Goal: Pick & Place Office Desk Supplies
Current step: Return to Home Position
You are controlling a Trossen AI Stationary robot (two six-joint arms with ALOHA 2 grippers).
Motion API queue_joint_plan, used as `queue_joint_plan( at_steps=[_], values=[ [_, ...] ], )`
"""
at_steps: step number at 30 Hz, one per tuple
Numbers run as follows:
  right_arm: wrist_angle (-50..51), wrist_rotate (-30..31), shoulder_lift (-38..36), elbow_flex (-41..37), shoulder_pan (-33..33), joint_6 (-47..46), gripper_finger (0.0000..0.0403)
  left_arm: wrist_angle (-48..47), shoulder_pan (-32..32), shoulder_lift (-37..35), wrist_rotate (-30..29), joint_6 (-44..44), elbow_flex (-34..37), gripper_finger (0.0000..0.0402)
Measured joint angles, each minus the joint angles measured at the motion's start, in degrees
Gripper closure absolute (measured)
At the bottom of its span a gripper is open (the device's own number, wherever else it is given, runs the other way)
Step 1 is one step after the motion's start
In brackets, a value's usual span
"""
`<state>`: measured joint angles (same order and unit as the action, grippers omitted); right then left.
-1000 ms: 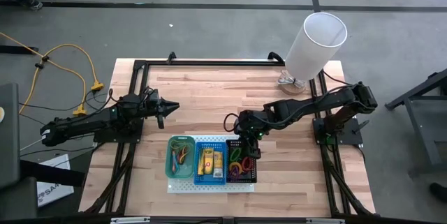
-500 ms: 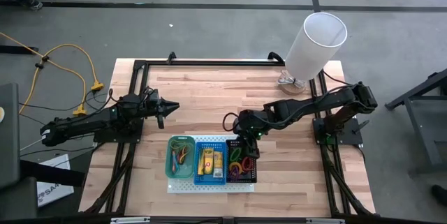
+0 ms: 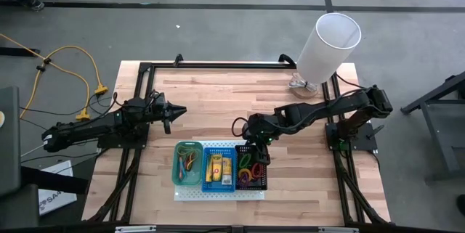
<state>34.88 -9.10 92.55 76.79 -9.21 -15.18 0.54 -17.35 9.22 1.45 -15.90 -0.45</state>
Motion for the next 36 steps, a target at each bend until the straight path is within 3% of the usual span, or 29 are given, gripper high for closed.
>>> queue_joint_plan(
  at_steps=[11,24,36],
  values=[
    [0.17,-0.03,-0.45,0.00,0.92,-0.20,0.0216,-0.01,0.00,0.00,0.00,0.00,0.00,0.0351],
    [-1.24,-0.39,-6.23,0.14,1.74,-0.63,0.0214,0.01,0.01,-0.02,0.00,0.00,0.00,0.0351],
    [-1.28,2.84,-6.27,0.02,3.20,-1.84,0.0215,0.00,0.00,-0.01,-0.11,0.00,0.00,0.0351]
  ],
)
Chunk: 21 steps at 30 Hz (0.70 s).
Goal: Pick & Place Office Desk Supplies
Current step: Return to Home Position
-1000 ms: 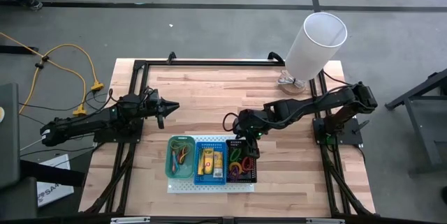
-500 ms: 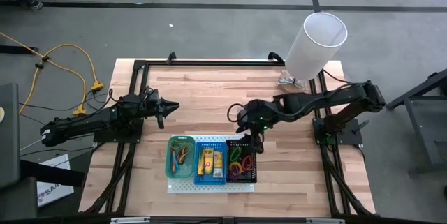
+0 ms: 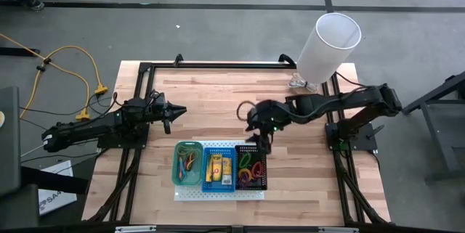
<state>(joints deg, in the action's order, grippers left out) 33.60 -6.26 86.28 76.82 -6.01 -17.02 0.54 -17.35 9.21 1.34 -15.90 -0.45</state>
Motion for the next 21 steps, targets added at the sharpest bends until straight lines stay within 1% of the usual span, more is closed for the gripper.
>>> queue_joint_plan(
  at_steps=[3,9,14,21],
  values=[
    [0.01,2.05,0.00,0.00,2.05,-1.24,0.0215,0.00,-0.01,0.00,-0.03,0.00,0.00,0.0351],
    [0.01,3.20,0.02,0.00,5.96,-1.18,0.0215,0.00,0.00,0.00,-0.07,0.00,0.00,0.0351],
    [0.01,9.13,0.04,0.00,8.44,-1.15,0.0215,0.00,-0.01,0.00,-0.07,0.00,0.00,0.0351],
    [0.05,8.15,0.04,0.00,11.17,-0.75,0.0215,0.00,0.01,0.00,-0.09,0.00,0.00,0.0351]
  ],
)
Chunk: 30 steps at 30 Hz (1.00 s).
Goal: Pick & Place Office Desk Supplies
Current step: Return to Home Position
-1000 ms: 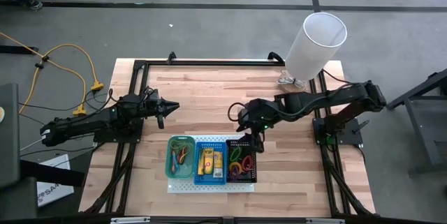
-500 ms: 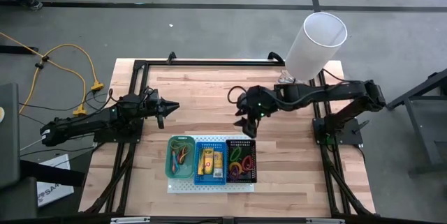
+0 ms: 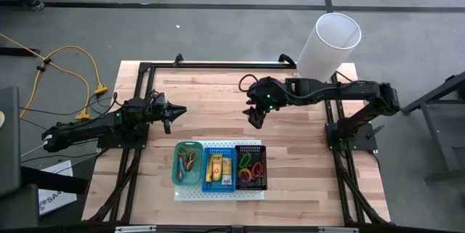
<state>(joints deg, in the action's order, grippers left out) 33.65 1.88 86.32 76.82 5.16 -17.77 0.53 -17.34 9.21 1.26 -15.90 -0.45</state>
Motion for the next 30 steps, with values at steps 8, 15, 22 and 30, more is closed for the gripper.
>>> queue_joint_plan(
  at_steps=[8,15,22,30],
  values=[
    [0.90,2.64,-1.10,-0.02,1.65,1.31,0.0215,0.00,-0.02,0.00,0.02,0.00,0.00,0.0351],
    [0.95,3.83,-3.12,-0.07,1.55,1.26,0.0215,0.00,-0.01,0.00,0.00,0.00,0.00,0.0351],
    [-3.25,8.55,-7.31,-3.24,-0.53,1.72,0.0215,0.00,-0.01,0.00,0.02,0.00,0.00,0.0351],
    [-17.16,8.64,-18.63,-20.20,-1.41,2.42,0.0215,-0.04,-0.02,0.00,0.00,0.00,0.00,0.0351]
  ],
)
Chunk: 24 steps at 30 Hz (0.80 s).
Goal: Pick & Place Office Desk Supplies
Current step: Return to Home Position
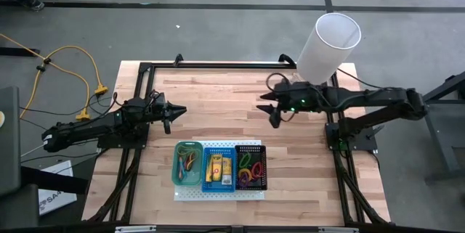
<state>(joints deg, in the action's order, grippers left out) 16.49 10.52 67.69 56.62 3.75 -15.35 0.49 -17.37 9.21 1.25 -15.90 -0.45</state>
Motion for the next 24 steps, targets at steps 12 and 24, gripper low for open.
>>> queue_joint_plan(
  at_steps=[12,24],
  values=[
    [-11.14,-0.15,-14.09,-18.59,1.40,0.23,0.0215,0.02,0.01,0.00,0.00,0.00,0.00,0.0351],
    [-13.78,-2.42,-26.93,-27.53,3.87,0.35,0.0215,0.02,0.00,0.00,0.00,0.00,0.00,0.0351]
  ],
)
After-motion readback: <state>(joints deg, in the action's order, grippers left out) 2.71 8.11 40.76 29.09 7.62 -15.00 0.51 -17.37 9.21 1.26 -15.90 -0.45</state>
